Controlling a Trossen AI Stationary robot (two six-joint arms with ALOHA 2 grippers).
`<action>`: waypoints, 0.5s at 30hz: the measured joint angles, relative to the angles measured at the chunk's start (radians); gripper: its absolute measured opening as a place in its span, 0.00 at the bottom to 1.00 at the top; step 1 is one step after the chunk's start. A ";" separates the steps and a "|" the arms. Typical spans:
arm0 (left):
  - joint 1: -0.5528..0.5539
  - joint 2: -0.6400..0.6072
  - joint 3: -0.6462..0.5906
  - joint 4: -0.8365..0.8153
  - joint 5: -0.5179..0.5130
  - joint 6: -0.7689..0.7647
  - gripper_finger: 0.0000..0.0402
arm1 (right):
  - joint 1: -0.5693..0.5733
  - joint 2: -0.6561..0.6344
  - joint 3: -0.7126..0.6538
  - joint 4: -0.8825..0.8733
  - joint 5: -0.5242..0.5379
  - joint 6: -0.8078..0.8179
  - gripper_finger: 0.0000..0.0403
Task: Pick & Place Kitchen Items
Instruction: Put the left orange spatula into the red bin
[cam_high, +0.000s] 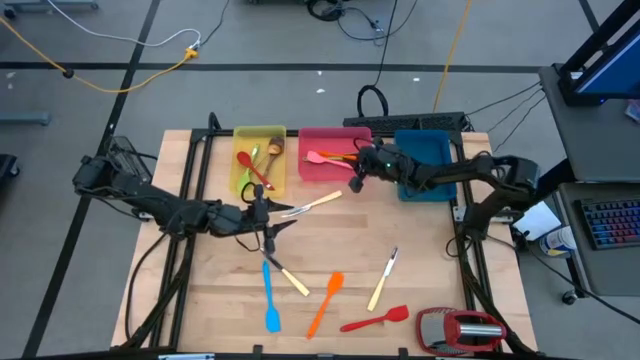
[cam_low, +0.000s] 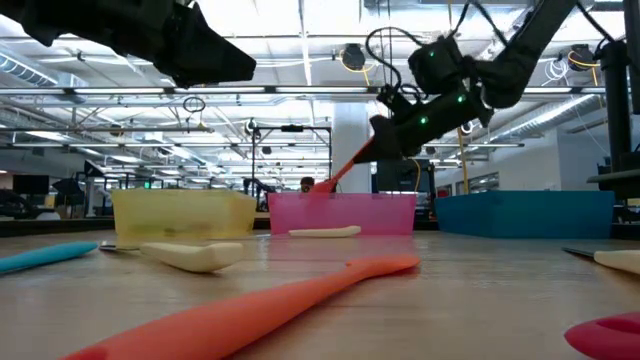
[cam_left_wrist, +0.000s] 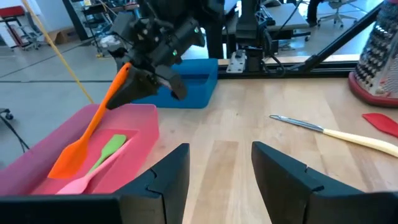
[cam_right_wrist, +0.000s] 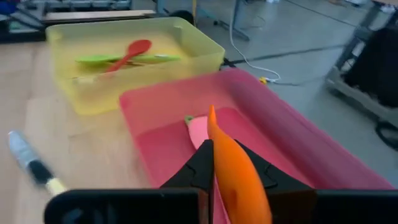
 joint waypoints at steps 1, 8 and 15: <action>0.002 0.000 0.000 0.000 0.000 0.000 0.44 | -0.005 0.015 0.000 0.019 0.000 0.018 0.05; 0.018 0.000 0.000 0.002 0.000 0.001 0.44 | -0.042 0.134 0.019 0.109 -0.063 0.103 0.05; 0.025 0.000 0.000 -0.003 0.000 0.004 0.44 | -0.061 0.228 0.069 0.112 -0.157 0.157 0.06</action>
